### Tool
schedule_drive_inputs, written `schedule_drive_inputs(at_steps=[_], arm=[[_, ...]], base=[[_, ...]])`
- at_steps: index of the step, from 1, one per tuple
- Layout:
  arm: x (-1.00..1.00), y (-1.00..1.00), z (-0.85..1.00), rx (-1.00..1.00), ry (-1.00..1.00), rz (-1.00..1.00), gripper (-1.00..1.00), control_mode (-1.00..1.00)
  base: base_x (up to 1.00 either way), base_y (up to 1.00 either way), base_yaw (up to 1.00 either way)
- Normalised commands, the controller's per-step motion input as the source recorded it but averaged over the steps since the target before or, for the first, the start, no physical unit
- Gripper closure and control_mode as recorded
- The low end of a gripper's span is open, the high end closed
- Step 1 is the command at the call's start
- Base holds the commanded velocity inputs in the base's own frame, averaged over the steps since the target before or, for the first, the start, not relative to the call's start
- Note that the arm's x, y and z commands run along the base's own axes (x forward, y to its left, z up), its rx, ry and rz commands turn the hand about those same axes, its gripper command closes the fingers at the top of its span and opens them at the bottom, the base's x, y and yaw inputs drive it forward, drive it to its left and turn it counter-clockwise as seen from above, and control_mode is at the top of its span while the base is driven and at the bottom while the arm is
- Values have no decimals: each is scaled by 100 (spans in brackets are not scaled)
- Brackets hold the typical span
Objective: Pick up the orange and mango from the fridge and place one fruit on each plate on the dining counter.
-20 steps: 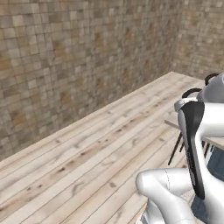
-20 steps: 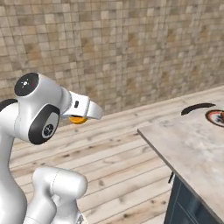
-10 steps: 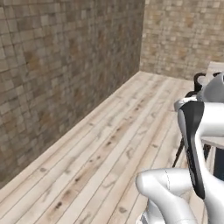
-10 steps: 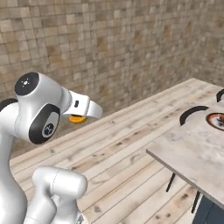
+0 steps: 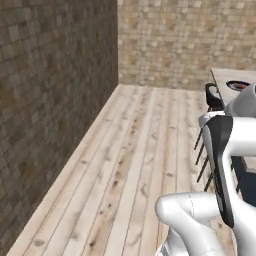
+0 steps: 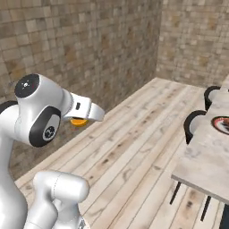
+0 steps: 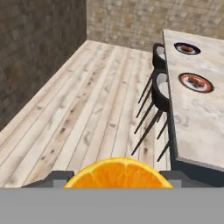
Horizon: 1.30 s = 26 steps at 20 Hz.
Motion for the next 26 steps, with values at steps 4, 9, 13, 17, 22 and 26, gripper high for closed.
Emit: schedule_drive_inputs(at_steps=[4,9,13,17,22,26], arm=[[0,0,0,0,0,0,100,100],[0,0,0,0,0,0,100,100],[0,0,0,0,0,0,100,100],[0,0,0,0,0,0,100,100],[0,0,0,0,0,0,100,100],[0,0,0,0,0,0,100,100]], base=[[100,72,-51],[100,67,-50],[100,66,-49],[100,65,-49],[100,63,-50],[100,61,-53]])
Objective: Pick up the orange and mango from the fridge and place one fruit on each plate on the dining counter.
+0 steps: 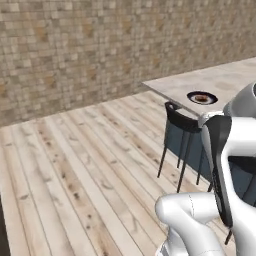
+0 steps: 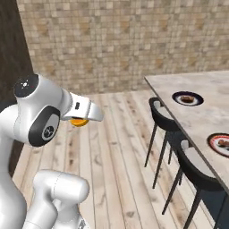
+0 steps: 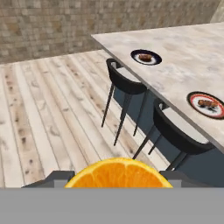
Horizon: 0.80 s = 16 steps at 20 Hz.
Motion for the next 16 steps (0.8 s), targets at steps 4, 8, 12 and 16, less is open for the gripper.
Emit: schedule_drive_inputs(at_steps=[4,8,12,16], arm=[[0,0,0,0,0,0,100,100],[0,0,0,0,0,0,100,100],[0,0,0,0,0,0,100,100],[0,0,0,0,0,0,100,100]], base=[[99,59,-54],[95,56,-56],[85,52,-55],[79,67,-56]])
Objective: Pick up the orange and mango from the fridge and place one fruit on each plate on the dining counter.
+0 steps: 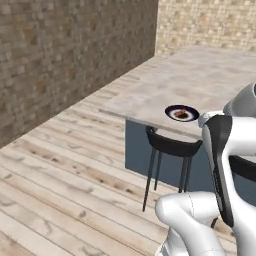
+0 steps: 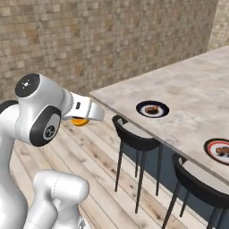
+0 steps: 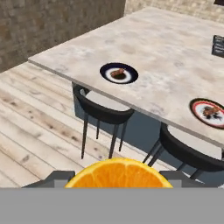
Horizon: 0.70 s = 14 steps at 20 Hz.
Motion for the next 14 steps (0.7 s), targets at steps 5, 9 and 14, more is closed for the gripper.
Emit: schedule_drive_inputs(at_steps=[5,9,14], arm=[[0,0,0,0,0,0,100,100],[0,0,0,0,0,0,100,100],[0,0,0,0,0,0,100,100]], base=[[85,69,-59],[85,55,-64],[90,55,-59]])
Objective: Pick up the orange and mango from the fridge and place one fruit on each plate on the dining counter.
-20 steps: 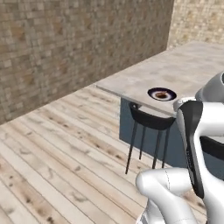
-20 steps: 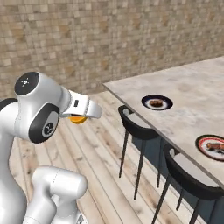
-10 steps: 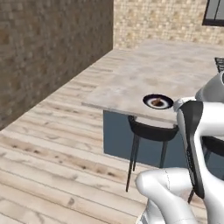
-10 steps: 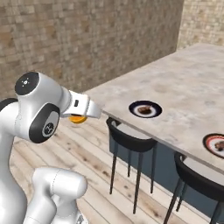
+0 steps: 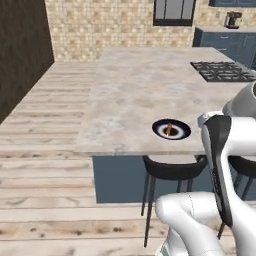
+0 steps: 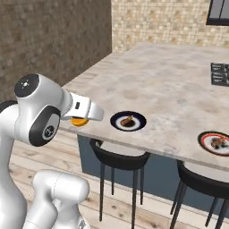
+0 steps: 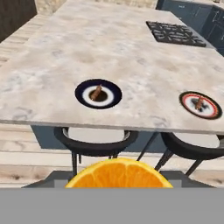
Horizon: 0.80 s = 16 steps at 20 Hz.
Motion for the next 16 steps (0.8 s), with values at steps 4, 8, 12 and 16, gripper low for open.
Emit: schedule_drive_inputs(at_steps=[4,8,12,16], arm=[[0,0,0,0,0,0,100,100],[0,0,0,0,0,0,100,100],[0,0,0,0,0,0,100,100],[50,17,-36,0,13,-7,100,-100]], base=[[94,52,-46],[99,21,-35],[100,14,-28],[50,16,-10]])
